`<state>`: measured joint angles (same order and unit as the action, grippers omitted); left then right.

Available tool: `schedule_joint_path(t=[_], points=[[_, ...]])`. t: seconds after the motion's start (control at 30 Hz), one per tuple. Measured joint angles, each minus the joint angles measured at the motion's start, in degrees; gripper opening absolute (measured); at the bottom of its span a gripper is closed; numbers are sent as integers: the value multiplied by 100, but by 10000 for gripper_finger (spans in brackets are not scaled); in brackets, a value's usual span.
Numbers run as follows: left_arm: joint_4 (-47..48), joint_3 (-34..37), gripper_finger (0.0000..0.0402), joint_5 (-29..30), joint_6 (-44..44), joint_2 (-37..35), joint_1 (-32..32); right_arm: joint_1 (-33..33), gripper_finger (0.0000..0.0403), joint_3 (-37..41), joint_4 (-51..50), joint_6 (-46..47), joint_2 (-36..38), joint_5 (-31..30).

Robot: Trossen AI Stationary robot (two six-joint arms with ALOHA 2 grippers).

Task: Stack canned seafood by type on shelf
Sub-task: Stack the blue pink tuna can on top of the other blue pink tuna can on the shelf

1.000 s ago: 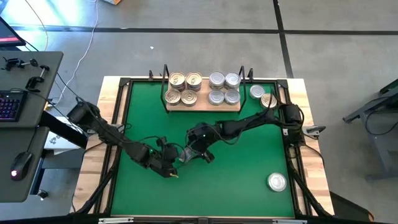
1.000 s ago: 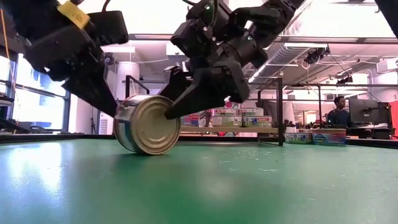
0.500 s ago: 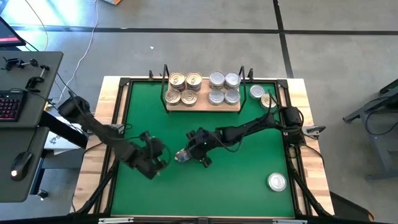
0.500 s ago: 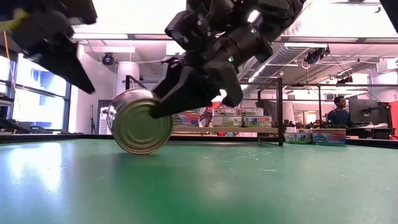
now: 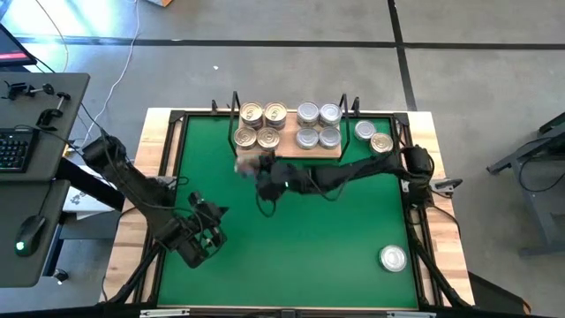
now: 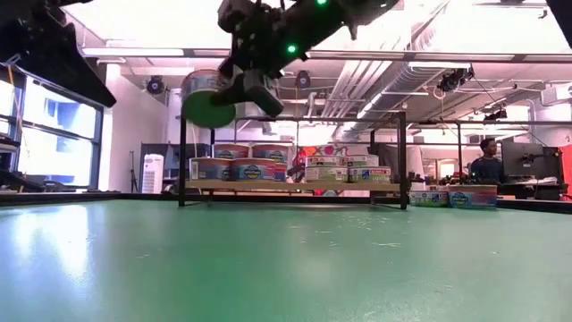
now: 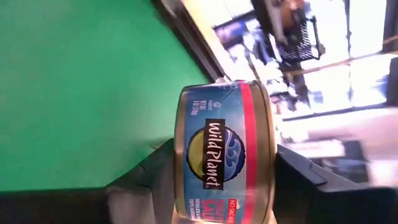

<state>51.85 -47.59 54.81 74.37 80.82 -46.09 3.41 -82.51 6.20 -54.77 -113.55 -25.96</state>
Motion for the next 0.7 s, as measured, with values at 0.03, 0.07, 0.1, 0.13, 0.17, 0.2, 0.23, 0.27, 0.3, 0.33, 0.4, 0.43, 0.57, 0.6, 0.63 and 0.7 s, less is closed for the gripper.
schedule_joint_path(t=[0.03,0.07,0.1,0.13,0.17,0.2,0.23,0.27,0.3,0.33,0.4,0.43,0.57,0.6,0.63,0.7], points=[[-4,0,0,38,2,2,-25,-124,179,-100,-20,-207,-20,-42],[0,0,0,80,4,0,-39,-266,179,-203,-42,-361,-69,-73],[-9,0,0,102,4,0,-62,-402,179,-297,-36,-460,-96,-115],[-20,0,0,125,4,2,-76,-536,179,-341,-59,-541,-113,-170],[-18,2,0,154,4,-1,-90,-670,179,-363,-131,-577,-127,-202],[-29,2,0,187,2,-2,-92,-790,179,-402,-128,-618,-172,-187],[-37,2,0,208,2,1,-102,-909,179,-425,-95,-650,-190,-105],[-27,2,0,226,4,2,-108,-1013,179,-424,-106,-684,-200,-33],[-15,2,0,250,2,-2,-116,-1089,179,-415,-97,-724,-227,30],[-21,2,0,268,-2,-1,-122,-1145,179,-412,26,-771,-284,113],[-14,2,0,312,-27,1,-122,-1225,179,-412,114,-823,-374,246],[-19,2,0,332,-33,-2,-122,-1251,179,-410,166,-882,-456,250],[-54,4,0,374,-42,0,-122,-1344,179,-404,429,-1104,-755,267],[-53,4,0,375,-44,2,-122,-1357,179,-404,536,-1150,-821,267],[-42,4,0,380,-44,2,-122,-1359,179,-404,572,-1176,-867,267],[-48,4,0,397,-46,0,-122,-1365,179,-403,740,-1218,-961,252]])
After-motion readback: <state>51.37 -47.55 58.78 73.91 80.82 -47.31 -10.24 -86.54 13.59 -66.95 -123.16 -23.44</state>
